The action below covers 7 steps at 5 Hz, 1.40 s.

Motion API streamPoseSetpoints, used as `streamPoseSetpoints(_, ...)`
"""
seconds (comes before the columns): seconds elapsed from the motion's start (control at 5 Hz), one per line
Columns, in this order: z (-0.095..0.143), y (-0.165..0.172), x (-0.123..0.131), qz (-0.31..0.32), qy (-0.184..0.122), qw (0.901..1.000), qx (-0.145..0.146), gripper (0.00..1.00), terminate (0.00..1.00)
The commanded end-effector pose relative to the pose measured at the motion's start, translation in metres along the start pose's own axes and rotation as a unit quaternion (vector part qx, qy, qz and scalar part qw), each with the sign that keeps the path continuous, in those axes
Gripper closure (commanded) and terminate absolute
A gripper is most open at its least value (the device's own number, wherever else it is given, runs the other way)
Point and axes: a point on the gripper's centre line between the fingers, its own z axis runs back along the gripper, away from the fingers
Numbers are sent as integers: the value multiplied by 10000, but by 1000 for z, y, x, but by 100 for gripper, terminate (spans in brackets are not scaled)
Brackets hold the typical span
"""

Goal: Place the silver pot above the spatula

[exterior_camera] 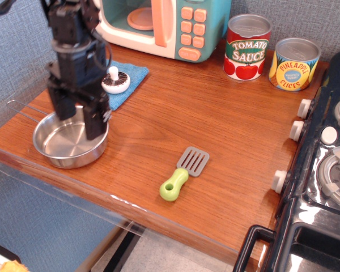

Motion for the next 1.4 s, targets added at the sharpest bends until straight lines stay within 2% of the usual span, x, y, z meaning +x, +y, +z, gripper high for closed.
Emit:
streamPoseSetpoints(0.0,-17,-12,0,152,-15,9995,278,0,0)
streamPoseSetpoints(0.4,-36,-25,9,320,26,9993,203,0,0)
streamPoseSetpoints(0.6,-43,-22,13,463,90,9988,127,100,0)
streamPoseSetpoints(1.0,-40,-22,14,371,124,9992,113,100,0)
streamPoseSetpoints(1.2,-33,-22,11,362,-8,9993,51,100,0)
